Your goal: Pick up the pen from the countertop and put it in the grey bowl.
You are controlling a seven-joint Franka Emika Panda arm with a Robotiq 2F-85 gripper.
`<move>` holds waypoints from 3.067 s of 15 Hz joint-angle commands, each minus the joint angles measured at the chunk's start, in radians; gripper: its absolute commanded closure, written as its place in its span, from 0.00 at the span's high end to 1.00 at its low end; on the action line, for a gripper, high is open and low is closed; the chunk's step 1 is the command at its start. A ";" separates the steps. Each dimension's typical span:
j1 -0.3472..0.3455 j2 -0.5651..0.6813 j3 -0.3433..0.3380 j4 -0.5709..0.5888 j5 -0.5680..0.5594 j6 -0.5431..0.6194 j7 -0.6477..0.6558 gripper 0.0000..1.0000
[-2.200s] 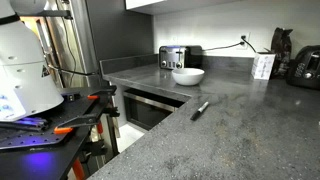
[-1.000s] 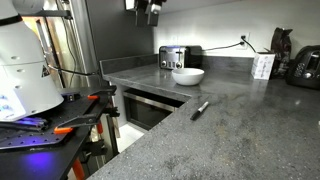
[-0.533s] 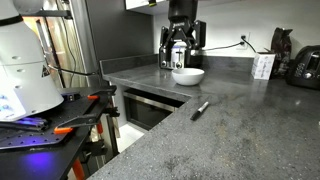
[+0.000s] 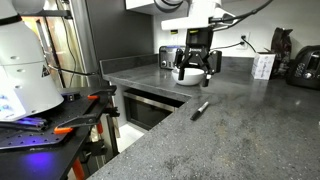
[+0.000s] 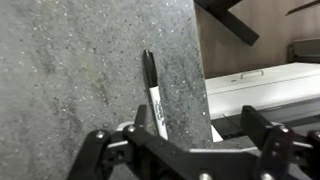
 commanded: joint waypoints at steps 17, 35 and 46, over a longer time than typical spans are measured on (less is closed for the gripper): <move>-0.095 0.326 0.088 0.319 -0.111 -0.071 -0.099 0.52; -0.126 0.190 0.244 0.240 0.042 -0.007 -0.110 0.03; -0.005 0.088 0.361 0.181 0.145 0.053 -0.107 0.03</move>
